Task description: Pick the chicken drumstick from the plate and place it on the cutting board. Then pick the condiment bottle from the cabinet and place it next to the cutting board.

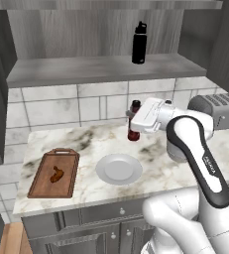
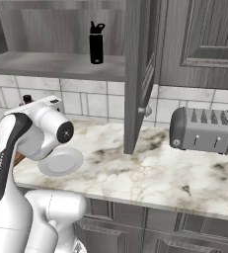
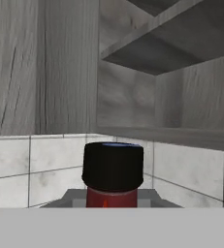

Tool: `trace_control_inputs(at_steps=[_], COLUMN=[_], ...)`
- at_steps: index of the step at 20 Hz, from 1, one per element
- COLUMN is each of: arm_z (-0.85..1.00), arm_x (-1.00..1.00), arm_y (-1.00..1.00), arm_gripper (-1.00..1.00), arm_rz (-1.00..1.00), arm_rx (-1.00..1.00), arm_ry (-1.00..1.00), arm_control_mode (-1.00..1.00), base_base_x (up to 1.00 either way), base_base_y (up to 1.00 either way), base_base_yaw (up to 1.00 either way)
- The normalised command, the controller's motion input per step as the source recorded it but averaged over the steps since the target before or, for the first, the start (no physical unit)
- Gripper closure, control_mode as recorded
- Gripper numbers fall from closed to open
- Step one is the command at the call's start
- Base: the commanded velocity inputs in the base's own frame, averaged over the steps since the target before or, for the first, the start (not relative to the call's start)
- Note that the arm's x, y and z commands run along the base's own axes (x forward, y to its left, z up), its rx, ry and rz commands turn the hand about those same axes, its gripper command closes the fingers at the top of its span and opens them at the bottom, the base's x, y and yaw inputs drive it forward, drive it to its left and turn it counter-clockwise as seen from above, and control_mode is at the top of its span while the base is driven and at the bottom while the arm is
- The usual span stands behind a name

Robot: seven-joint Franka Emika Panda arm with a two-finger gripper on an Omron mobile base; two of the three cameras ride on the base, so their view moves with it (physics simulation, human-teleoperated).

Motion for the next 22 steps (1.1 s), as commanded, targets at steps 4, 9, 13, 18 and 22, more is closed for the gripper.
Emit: trace_control_inputs(at_steps=[4,9,13,18,22], arm_z=[-0.25,-0.37,-0.35,-0.39,-0.20], arm_x=[0.00,0.00,0.00,0.00,0.00], arm_y=[-0.04,-0.05,-0.06,-0.08,-0.10], arm_gripper=[1.00,1.00,1.00,1.00,1.00], arm_rz=[0.08,0.07,0.07,0.06,0.02], arm_rx=[0.00,0.00,0.00,0.00,0.00], arm_ry=[0.00,0.00,-0.01,-0.06,-0.05], arm_control_mode=[-1.00,-1.00,-1.00,-1.00,-1.00], base_base_x=[0.00,0.00,0.00,0.00,0.00], base_base_y=[0.00,0.00,0.00,0.00,0.00], base_base_yaw=[0.00,0.00,0.00,0.00,0.00])
